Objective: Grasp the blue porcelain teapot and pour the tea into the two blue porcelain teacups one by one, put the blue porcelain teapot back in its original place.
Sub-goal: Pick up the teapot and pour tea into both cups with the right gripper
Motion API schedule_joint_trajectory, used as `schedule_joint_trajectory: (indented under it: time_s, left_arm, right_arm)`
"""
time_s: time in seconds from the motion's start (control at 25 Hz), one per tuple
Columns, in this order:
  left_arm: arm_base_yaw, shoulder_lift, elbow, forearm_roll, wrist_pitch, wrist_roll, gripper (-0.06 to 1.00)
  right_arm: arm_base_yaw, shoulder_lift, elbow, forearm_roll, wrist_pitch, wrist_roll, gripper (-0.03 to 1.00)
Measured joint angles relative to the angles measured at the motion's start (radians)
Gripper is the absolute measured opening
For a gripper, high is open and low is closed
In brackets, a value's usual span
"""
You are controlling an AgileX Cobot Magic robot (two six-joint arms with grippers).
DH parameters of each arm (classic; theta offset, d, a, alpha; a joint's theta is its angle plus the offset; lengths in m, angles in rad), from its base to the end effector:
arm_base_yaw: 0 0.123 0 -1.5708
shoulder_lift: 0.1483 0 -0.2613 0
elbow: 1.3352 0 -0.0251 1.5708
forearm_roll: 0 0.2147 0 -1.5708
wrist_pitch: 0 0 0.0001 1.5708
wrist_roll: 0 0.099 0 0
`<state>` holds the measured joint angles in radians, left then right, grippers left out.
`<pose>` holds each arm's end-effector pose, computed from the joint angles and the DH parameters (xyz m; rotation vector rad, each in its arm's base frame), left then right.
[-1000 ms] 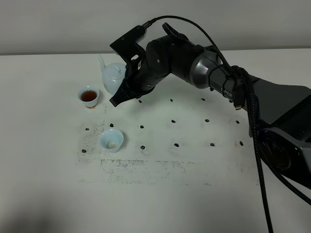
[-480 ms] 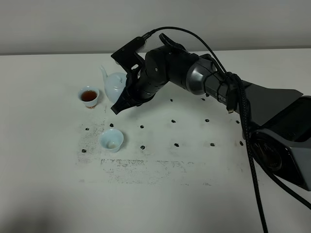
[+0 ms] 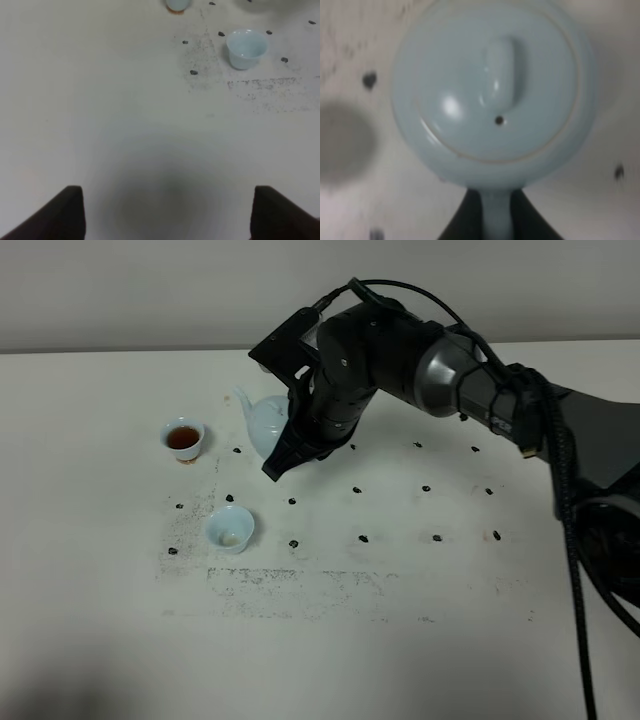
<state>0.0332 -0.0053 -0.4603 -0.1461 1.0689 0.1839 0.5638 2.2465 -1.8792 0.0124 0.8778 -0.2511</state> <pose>-0.0031 -0.0128 0.2462 0.1609 2.0717 -0.0438 0.3754 0.2384 0.1746 -1.0758 2.5129 0.1043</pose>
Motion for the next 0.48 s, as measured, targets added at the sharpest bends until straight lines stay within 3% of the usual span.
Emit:
schedule_joint_trajectory:
  time_s: [0.24, 0.48]
  left_arm:
    - [0.0, 0.0, 0.0, 0.0, 0.0, 0.0, 0.65]
    - [0.0, 0.0, 0.0, 0.0, 0.0, 0.0, 0.65]
  right_arm:
    - [-0.024, -0.23, 0.371, -0.025, -0.201, -0.003, 0.04]
    - [-0.024, -0.341, 0.619, -0.15, -0.436, -0.151, 0.04]
